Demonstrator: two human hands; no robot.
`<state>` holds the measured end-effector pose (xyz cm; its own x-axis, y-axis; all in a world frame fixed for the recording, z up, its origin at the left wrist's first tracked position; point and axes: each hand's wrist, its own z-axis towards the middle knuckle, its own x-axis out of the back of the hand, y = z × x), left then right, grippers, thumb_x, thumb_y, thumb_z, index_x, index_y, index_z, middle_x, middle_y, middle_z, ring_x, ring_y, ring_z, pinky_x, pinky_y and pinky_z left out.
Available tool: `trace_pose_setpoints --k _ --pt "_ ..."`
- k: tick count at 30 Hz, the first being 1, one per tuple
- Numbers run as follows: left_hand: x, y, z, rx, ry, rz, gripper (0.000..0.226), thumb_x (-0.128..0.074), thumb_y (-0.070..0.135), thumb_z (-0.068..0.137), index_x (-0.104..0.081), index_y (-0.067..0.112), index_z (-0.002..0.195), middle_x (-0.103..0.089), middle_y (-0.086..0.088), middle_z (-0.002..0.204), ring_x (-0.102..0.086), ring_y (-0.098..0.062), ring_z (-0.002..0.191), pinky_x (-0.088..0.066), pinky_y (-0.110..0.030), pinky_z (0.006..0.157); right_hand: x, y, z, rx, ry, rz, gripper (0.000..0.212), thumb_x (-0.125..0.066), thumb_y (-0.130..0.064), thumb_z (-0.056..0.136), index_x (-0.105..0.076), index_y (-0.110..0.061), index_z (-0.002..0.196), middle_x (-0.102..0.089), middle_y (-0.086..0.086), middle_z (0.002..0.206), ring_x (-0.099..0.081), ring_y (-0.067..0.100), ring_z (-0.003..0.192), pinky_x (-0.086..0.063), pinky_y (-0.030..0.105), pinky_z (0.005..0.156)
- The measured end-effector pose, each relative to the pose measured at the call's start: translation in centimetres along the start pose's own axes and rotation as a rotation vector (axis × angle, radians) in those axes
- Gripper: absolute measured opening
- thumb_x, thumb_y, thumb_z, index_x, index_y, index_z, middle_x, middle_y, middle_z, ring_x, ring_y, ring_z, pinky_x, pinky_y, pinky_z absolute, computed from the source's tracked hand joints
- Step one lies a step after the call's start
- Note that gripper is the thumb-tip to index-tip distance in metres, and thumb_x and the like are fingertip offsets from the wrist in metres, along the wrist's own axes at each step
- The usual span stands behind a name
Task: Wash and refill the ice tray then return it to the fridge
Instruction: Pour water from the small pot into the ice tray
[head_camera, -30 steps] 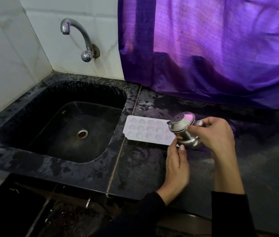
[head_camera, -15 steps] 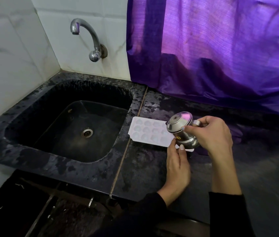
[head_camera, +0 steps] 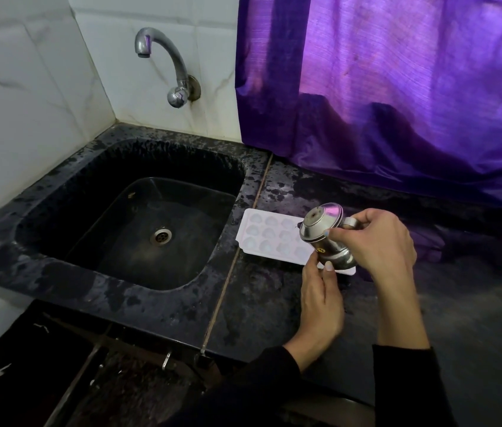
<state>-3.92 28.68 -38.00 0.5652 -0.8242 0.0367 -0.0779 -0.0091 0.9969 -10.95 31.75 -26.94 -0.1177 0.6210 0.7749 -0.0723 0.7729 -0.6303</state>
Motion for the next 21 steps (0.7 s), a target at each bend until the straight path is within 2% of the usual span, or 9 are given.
trace_pose_setpoints --k 3,6,11,14,17,21 --pt "-0.1 -0.2 0.1 -0.001 0.004 0.016 0.042 -0.03 0.026 0.103 -0.032 0.021 0.145 -0.041 0.008 0.142 -0.034 0.023 0.113 -0.023 0.008 0.087 0.0 0.1 0.0 -0.01 0.002 0.001 0.024 -0.077 -0.04 0.07 -0.062 -0.026 0.082 -0.066 -0.003 0.087 -0.057 0.022 0.086 -0.037 0.031 0.072" --pt "-0.3 -0.3 0.1 0.005 0.017 0.019 0.043 -0.029 0.028 0.103 -0.032 0.02 0.145 -0.041 0.006 0.144 -0.039 0.005 0.125 -0.024 0.004 0.093 0.0 0.1 0.0 -0.014 0.006 0.002 0.024 -0.078 -0.04 0.07 -0.062 -0.025 0.08 -0.067 -0.002 0.087 -0.058 0.021 0.085 -0.036 0.03 0.071" --pt "-0.6 -0.4 0.2 0.018 0.027 -0.022 0.043 -0.03 0.031 0.103 -0.033 0.022 0.145 -0.043 0.004 0.143 -0.04 -0.004 0.129 -0.031 -0.023 0.109 0.2 0.1 -0.2 -0.014 0.008 0.002 0.024 -0.078 -0.04 0.07 -0.061 -0.024 0.078 -0.065 -0.003 0.083 -0.055 0.02 0.082 -0.035 0.029 0.07" --pt "-0.6 -0.7 0.2 0.026 0.038 -0.024 0.043 -0.03 0.033 0.102 -0.035 0.022 0.144 -0.045 0.003 0.141 -0.042 -0.007 0.129 -0.034 -0.034 0.11 0.3 0.3 -0.3 -0.005 0.012 0.013 0.023 -0.078 -0.038 0.07 -0.061 -0.024 0.077 -0.063 -0.003 0.08 -0.054 0.02 0.08 -0.034 0.028 0.07" --pt "-0.6 -1.0 0.0 0.037 0.036 -0.032 0.043 -0.03 0.036 0.102 -0.034 0.025 0.143 -0.045 0.005 0.14 -0.044 -0.007 0.128 -0.036 -0.037 0.109 0.3 0.4 -0.4 -0.003 0.012 0.021 0.023 -0.078 -0.039 0.07 -0.06 -0.025 0.074 -0.063 -0.005 0.079 -0.055 0.02 0.08 -0.035 0.029 0.069" --pt "-0.4 -1.1 -0.2 0.021 0.042 -0.047 0.043 -0.031 0.034 0.102 -0.033 0.025 0.144 -0.042 0.007 0.141 -0.043 -0.003 0.127 -0.036 -0.032 0.11 0.3 0.9 -0.2 -0.027 -0.011 0.063 0.026 -0.079 -0.042 0.068 -0.06 -0.024 0.071 -0.064 -0.007 0.075 -0.061 0.019 0.08 -0.042 0.032 0.069"
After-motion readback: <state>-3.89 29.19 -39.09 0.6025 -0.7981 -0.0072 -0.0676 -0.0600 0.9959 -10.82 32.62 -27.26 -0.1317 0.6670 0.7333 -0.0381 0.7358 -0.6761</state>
